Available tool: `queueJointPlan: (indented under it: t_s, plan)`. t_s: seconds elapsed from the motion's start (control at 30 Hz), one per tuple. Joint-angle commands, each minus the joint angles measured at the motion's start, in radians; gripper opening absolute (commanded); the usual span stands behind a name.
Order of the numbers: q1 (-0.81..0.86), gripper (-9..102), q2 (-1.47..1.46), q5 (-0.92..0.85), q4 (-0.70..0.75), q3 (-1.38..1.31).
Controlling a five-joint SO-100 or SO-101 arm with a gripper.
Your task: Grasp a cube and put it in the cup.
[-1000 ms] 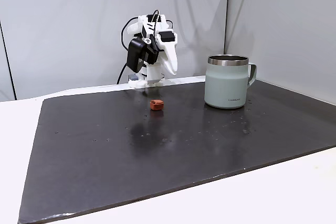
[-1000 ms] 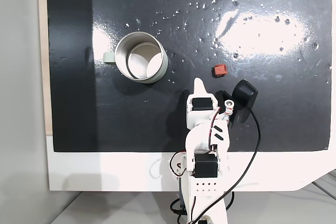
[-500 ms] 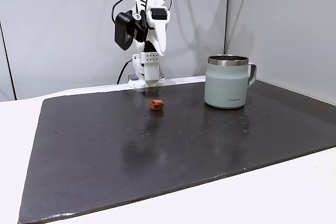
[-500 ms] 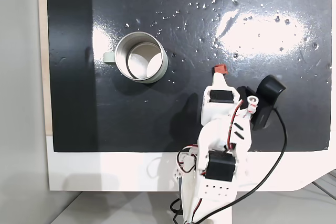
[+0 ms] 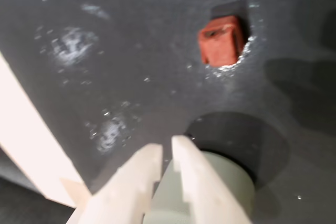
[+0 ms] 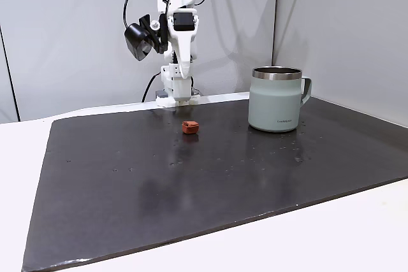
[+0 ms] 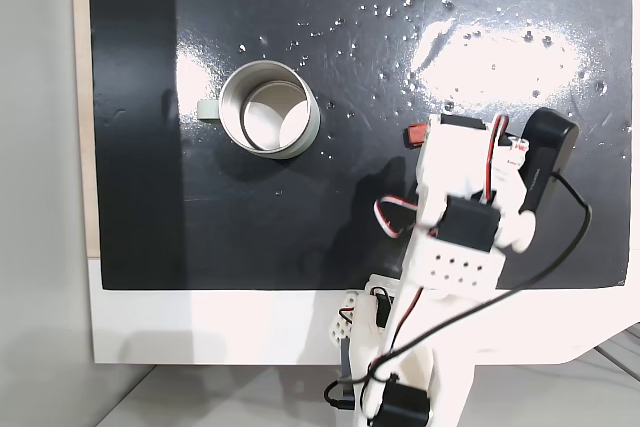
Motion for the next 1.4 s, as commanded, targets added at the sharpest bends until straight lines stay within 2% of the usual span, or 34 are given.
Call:
queueJointPlan:
  t_s: [0.0,0.43,0.7,0.97,1.37]
  plan:
    - [0.003,0,-0.097,-0.012,0.066,-0.143]
    - [-0.038,0,-0.383,-0.115,0.206,-0.348]
    - [-0.034,0,-0.43,-0.15,0.219,-0.367]
    - [-0.014,24,-0.477,-0.175,0.245,-0.367]
    - [0.0,26,-0.534,-0.189,0.232,-0.362]
